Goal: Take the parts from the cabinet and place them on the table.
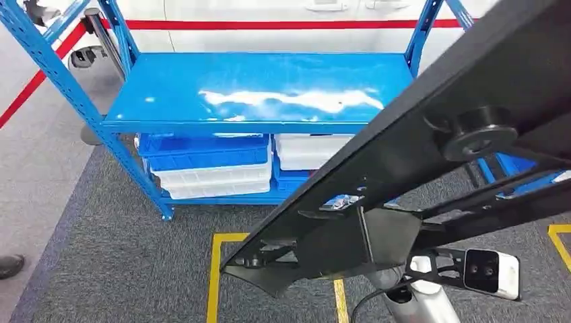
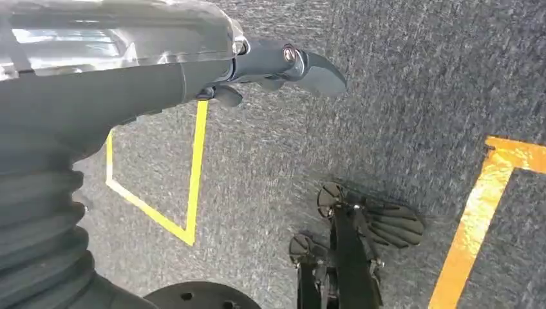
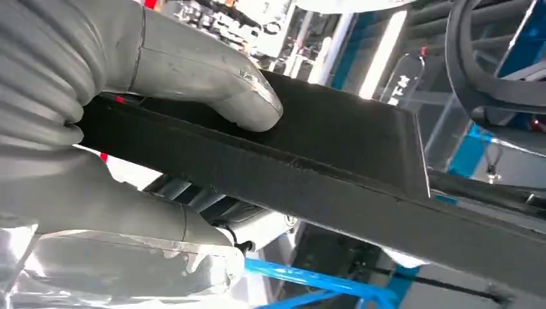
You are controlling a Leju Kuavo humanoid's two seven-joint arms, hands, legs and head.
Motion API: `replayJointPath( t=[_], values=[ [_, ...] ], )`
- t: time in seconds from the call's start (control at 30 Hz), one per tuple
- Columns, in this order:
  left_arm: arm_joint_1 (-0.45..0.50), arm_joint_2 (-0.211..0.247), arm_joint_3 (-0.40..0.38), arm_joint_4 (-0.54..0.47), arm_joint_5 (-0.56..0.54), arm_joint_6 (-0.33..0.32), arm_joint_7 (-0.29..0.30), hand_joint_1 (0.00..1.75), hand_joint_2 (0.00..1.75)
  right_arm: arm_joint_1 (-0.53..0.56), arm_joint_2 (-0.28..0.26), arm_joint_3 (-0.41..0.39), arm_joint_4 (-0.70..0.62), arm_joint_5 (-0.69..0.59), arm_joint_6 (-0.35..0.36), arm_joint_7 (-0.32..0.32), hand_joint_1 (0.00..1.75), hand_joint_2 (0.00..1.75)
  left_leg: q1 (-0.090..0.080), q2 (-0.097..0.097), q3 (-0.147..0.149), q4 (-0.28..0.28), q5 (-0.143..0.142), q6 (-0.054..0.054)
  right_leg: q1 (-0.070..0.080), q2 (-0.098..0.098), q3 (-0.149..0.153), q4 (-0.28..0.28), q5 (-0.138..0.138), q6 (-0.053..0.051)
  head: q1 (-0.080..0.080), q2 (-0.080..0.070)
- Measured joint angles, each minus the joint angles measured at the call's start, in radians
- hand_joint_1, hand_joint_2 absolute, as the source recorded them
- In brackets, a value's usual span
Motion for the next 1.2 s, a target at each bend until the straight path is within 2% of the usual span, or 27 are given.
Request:
replayJointPath(
  t=[0.03,0.07,0.13,0.2,0.23,0.27,0.33,0.37,0.4,0.5,0.53,0.57,0.6,0.67,0.7,0.73,0.77,0.8,0.83,0.87,0.9,0.93,1.03,1.07,1.1,1.13,1.2],
  values=[
    [0.0,0.001,0.0,0.0,-0.001,0.0,0.0,0.0,1.75,0.0,0.001,-0.002,0.0,0.002,-0.001,0.0,1.75,1.75,-0.004,-0.001,-0.003,0.003,-0.001,-0.005,-0.01,-0.001,-0.001,-0.009,0.009,-0.012,0.0,0.0],
    [0.001,0.003,0.0,0.0,-0.003,-0.002,0.0,0.0,1.75,-0.002,0.004,-0.003,0.0,0.003,-0.001,0.0,1.75,1.75,0.001,-0.002,-0.014,0.023,-0.024,-0.009,-0.01,-0.005,-0.004,-0.011,0.016,-0.02,0.0,0.0],
    [0.003,0.002,0.0,0.0,-0.006,-0.005,-0.003,0.0,1.75,0.001,0.011,-0.008,-0.005,0.011,-0.004,0.0,1.75,1.75,0.004,-0.002,-0.066,0.159,-0.123,-0.015,-0.007,-0.007,-0.019,-0.01,0.026,-0.033,0.0,0.0],
    [0.005,0.003,0.0,0.0,-0.01,-0.006,-0.004,0.0,1.75,0.01,0.012,-0.01,-0.006,0.021,-0.003,0.0,1.75,1.75,0.004,-0.002,-0.12,0.31,-0.187,-0.021,-0.003,-0.007,-0.035,-0.007,0.035,-0.036,0.0,0.0],
    [0.006,0.003,0.0,0.0,-0.01,-0.006,-0.005,0.0,1.75,0.017,0.012,-0.011,-0.008,0.023,-0.002,0.0,1.75,1.75,0.004,-0.002,-0.118,0.323,-0.182,-0.022,-0.002,-0.007,-0.041,-0.005,0.039,-0.035,0.0,0.0],
    [0.007,0.003,0.0,0.0,-0.01,-0.006,-0.006,0.0,1.75,0.025,0.012,-0.013,-0.011,0.027,0.002,0.0,1.75,1.75,0.004,-0.002,-0.091,0.288,-0.157,-0.02,-0.002,0.0,-0.047,-0.002,0.042,-0.032,0.0,0.0],
    [0.009,0.003,0.0,0.0,-0.01,-0.006,-0.006,0.0,1.75,0.032,0.017,-0.019,-0.018,0.034,0.017,0.0,1.75,1.75,0.003,-0.01,0.018,0.113,-0.084,-0.01,0.001,0.009,-0.054,0.004,0.045,-0.028,0.0,0.0],
    [0.009,0.003,0.0,0.0,-0.01,-0.005,-0.006,0.0,1.75,0.034,0.019,-0.021,-0.021,0.036,0.022,0.0,1.75,1.75,0.003,-0.027,0.067,0.032,-0.069,-0.001,0.001,0.014,-0.056,0.007,0.047,-0.026,0.0,0.0],
    [0.01,0.007,0.0,0.0,-0.01,-0.003,-0.006,0.0,1.75,0.036,0.023,-0.024,-0.024,0.038,0.028,0.0,1.75,1.75,0.002,-0.046,0.089,0.001,-0.085,0.002,0.003,0.017,-0.062,0.008,0.051,-0.02,0.0,0.0],
    [0.012,0.006,0.0,0.0,-0.01,0.0,-0.007,0.0,1.75,0.044,0.032,-0.034,-0.028,0.046,0.043,0.0,1.75,1.75,-0.004,-0.032,0.08,-0.003,-0.077,0.008,-0.003,0.034,-0.069,0.007,0.063,-0.003,0.0,0.0],
    [0.011,0.007,0.0,0.0,-0.01,-0.002,-0.009,0.0,1.75,0.046,0.032,-0.039,-0.031,0.048,0.045,0.0,1.75,1.75,0.002,-0.026,0.081,-0.015,-0.068,0.016,0.002,0.042,-0.07,0.006,0.067,0.005,0.0,0.0],
    [0.01,0.004,0.0,0.0,-0.01,-0.004,-0.009,0.0,1.75,0.049,0.032,-0.043,-0.033,0.053,0.05,0.0,1.75,1.75,0.007,-0.012,0.083,-0.024,-0.059,0.021,-0.002,0.035,-0.074,0.018,0.055,0.008,0.0,0.0],
    [0.01,0.004,0.0,0.0,-0.011,-0.007,-0.012,0.0,1.75,0.05,0.032,-0.048,-0.039,0.062,0.052,0.0,1.75,1.75,0.008,-0.009,0.079,-0.026,-0.055,0.028,-0.002,0.023,-0.096,0.058,0.018,0.013,0.0,0.0],
    [0.013,0.004,0.0,0.0,-0.011,-0.01,-0.013,0.0,1.75,0.061,0.032,-0.059,-0.045,0.078,0.053,0.0,1.75,1.75,0.007,0.006,0.069,-0.026,-0.051,0.031,-0.01,0.015,-0.165,0.212,-0.067,0.022,0.0,0.0],
    [0.015,0.005,0.0,0.0,-0.014,-0.011,-0.015,0.0,1.75,0.069,0.032,-0.063,-0.047,0.087,0.053,0.0,1.75,1.75,0.007,0.014,0.065,-0.025,-0.05,0.031,-0.012,0.013,-0.195,0.281,-0.093,0.027,0.0,0.0],
    [0.017,0.005,-0.001,0.0,-0.022,-0.012,-0.02,0.0,1.75,0.084,0.032,-0.069,-0.058,0.106,0.055,0.0,1.75,1.75,0.007,0.023,0.061,-0.023,-0.048,0.029,-0.016,0.012,-0.208,0.316,-0.097,0.032,0.0,0.0],
    [0.018,0.005,-0.003,0.0,-0.026,-0.012,-0.022,0.0,1.75,0.096,0.033,-0.073,-0.07,0.123,0.053,0.0,1.75,1.75,0.008,0.029,0.06,-0.021,-0.047,0.028,-0.02,0.009,-0.193,0.296,-0.077,0.034,0.0,0.0],
    [0.018,0.004,-0.005,0.0,-0.031,-0.007,-0.024,0.0,1.75,0.106,0.034,-0.078,-0.087,0.151,0.045,0.0,1.75,1.75,0.008,0.037,0.059,-0.018,-0.048,0.027,-0.024,0.003,-0.155,0.232,-0.04,0.037,0.0,0.0],
    [0.017,0.004,-0.006,0.0,-0.033,0.0,-0.026,0.0,1.75,0.113,0.034,-0.08,-0.109,0.177,0.036,0.0,1.75,1.75,0.01,0.043,0.059,-0.013,-0.05,0.023,-0.027,-0.008,-0.102,0.137,0.004,0.038,0.0,0.0],
    [0.016,0.004,-0.006,0.0,-0.036,0.011,-0.028,0.0,1.75,0.117,0.035,-0.08,-0.125,0.192,0.027,0.0,1.75,1.75,0.01,0.048,0.059,-0.006,-0.055,0.017,-0.027,-0.034,-0.051,0.049,0.037,0.038,0.0,0.0],
    [0.016,0.005,-0.006,0.0,-0.036,0.023,-0.032,0.0,1.75,0.12,0.037,-0.08,-0.138,0.2,0.018,0.0,1.75,1.75,0.003,0.054,0.057,-0.002,-0.059,0.009,-0.017,-0.064,-0.039,0.02,0.015,0.028,0.0,0.0],
    [0.016,0.006,-0.006,0.0,-0.035,0.034,-0.038,0.0,1.75,0.125,0.04,-0.08,-0.15,0.205,0.009,0.0,1.75,1.75,0.002,0.057,0.057,0.002,-0.061,0.002,-0.017,-0.048,-0.042,0.016,0.025,0.016,0.0,0.0],
    [0.012,0.005,-0.006,0.0,-0.036,0.056,-0.059,0.0,1.75,0.138,0.043,-0.077,-0.174,0.224,-0.021,0.0,1.75,1.75,0.004,0.079,0.06,-0.002,-0.057,-0.016,-0.014,-0.024,-0.053,0.019,0.029,-0.002,0.0,0.0],
    [0.011,0.005,-0.007,0.0,-0.037,0.06,-0.067,0.0,1.75,0.14,0.044,-0.074,-0.181,0.231,-0.03,0.0,1.75,1.75,0.009,0.074,0.056,0.002,-0.064,-0.023,-0.02,-0.018,-0.051,0.012,0.036,-0.012,0.0,0.0],
    [0.011,0.004,-0.007,0.0,-0.043,0.063,-0.08,0.0,1.75,0.141,0.045,-0.069,-0.189,0.238,-0.049,0.0,1.75,1.75,0.01,0.037,0.044,0.038,-0.097,-0.027,-0.019,-0.012,-0.053,0.011,0.039,-0.02,0.0,0.0],
    [0.012,0.003,-0.007,0.0,-0.045,0.064,-0.085,0.0,1.75,0.142,0.045,-0.061,-0.193,0.246,-0.066,0.0,1.75,1.75,0.012,0.019,0.016,0.103,-0.14,-0.027,-0.018,-0.006,-0.056,0.011,0.041,-0.025,0.0,0.0],
    [0.015,0.003,-0.007,0.0,-0.048,0.065,-0.092,0.0,1.75,0.148,0.044,-0.051,-0.196,0.259,-0.096,0.0,1.75,1.75,0.011,0.004,-0.058,0.271,-0.217,-0.029,-0.014,0.012,-0.062,0.011,0.044,-0.029,0.0,0.0]
  ],
)
